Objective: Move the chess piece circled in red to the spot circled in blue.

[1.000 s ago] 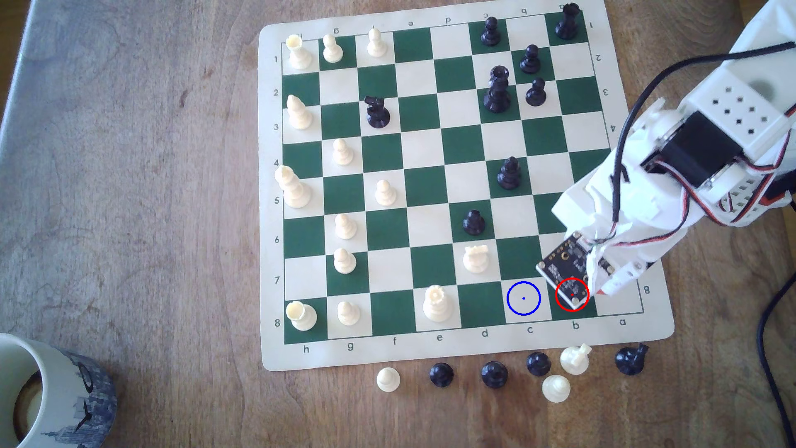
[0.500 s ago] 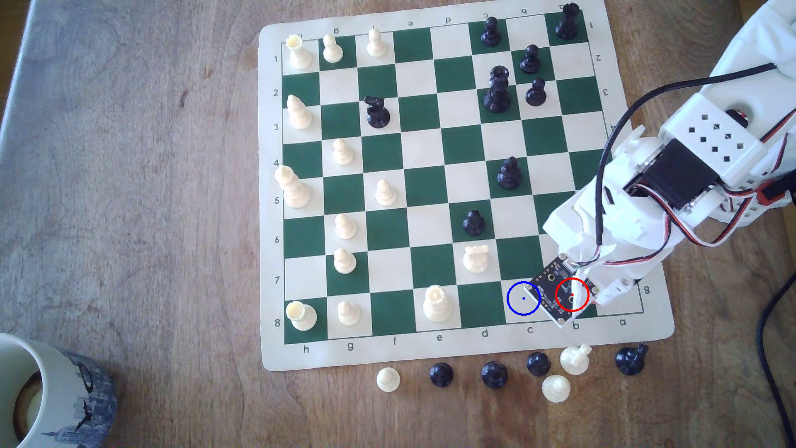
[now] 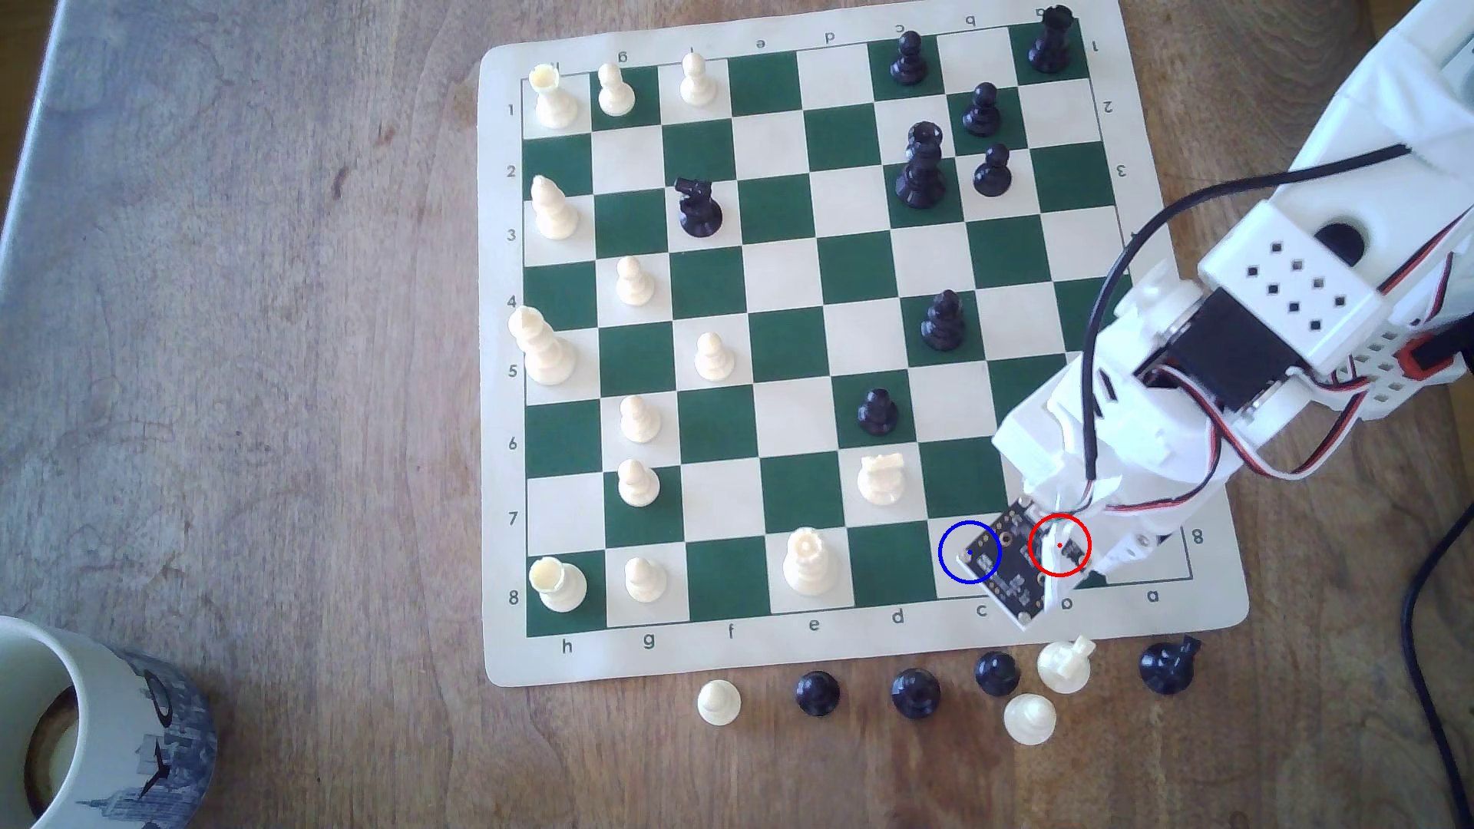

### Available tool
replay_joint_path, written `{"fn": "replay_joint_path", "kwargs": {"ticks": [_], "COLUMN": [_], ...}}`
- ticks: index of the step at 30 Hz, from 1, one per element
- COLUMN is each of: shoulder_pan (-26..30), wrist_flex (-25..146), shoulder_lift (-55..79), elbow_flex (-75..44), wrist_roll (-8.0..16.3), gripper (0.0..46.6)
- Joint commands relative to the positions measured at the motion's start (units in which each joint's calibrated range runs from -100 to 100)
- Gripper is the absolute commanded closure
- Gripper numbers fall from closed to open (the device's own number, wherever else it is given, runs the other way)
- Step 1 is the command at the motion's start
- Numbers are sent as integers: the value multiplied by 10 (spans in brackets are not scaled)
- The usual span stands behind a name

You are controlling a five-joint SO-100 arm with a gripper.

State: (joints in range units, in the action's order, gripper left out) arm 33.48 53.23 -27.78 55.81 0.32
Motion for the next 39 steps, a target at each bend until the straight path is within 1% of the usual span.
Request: {"fn": "replay_joint_path", "kwargs": {"ticks": [1, 3, 4, 11, 17, 20, 26, 31, 35, 39], "shoulder_pan": [5, 6, 7, 12, 12, 12, 7, 23, 11, -3], "wrist_flex": [-6, -3, -2, -3, -2, 3, 47, 66, 47, 31], "shoulder_lift": [0, 0, 0, 1, 1, 0, -24, -35, 4, 50], "elbow_flex": [-28, -28, -28, -36, -41, -48, -90, -118, -159, -187], "wrist_roll": [-1, -1, -1, 1, 1, 0, 3, 12, 14, 10], "gripper": [359, 364, 375, 379, 419, 429, 433, 433, 433, 433]}}
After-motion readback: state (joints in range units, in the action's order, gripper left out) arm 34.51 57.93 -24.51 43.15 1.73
